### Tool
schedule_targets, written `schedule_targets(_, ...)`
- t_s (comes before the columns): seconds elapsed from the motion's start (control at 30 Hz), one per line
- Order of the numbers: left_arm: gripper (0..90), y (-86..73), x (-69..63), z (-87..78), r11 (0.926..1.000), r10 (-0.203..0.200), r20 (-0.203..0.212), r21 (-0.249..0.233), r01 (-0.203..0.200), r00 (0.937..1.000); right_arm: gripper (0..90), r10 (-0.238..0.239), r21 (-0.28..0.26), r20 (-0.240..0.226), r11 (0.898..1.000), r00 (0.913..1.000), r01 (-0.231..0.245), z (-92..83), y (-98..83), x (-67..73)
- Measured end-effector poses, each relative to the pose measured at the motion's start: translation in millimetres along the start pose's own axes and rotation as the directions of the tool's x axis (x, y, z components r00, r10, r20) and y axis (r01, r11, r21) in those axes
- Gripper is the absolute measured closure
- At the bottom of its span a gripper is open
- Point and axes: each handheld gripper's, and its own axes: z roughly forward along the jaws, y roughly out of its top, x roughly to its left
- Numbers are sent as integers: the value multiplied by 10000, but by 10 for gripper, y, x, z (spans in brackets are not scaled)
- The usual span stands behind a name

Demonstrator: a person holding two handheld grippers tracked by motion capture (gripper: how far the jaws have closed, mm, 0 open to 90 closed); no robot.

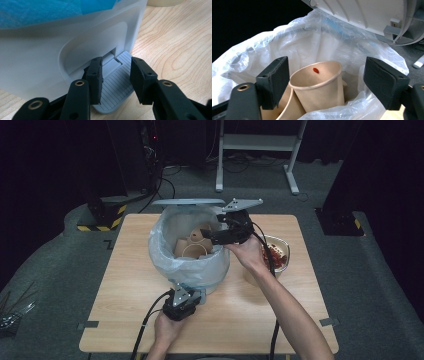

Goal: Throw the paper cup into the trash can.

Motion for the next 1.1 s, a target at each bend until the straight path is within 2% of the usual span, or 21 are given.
schedule_targets(0.13, 620, 0, 0, 0, 10000, -4, 0, -2, 4, 10000, 267, 84, -244, -88, 9997, 9999, -86, -47, -46, -6)
schedule_targets(0.2, 620, 0, 1, 0, 10000, -10, 5, -6, 10, 10000, 332, -8, -366, -138, 9993, 9999, 2, -93, -83, -7)
schedule_targets(0.27, 620, 0, 2, 0, 10000, -5, 6, -2, 5, 10000, 357, -127, -482, -47, 9988, 9999, 125, -142, -112, 5)
schedule_targets(0.37, 620, 0, 1, 0, 10000, -7, 5, -2, 7, 10000, 388, -52, -769, 6, 9970, 10000, 52, -241, -152, 0)
schedule_targets(0.73, 620, 0, 0, 2, 10000, -55, 19, -34, 55, 10000, 395, 431, -1048, 253, 9937, 9987, -403, -489, -381, -111)
schedule_targets(1.1, 619, -1, 2, 1, 10000, -54, 38, -30, 55, 10000, 380, 1036, -1342, 448, 9862, 9936, -968, -627, -610, -219)
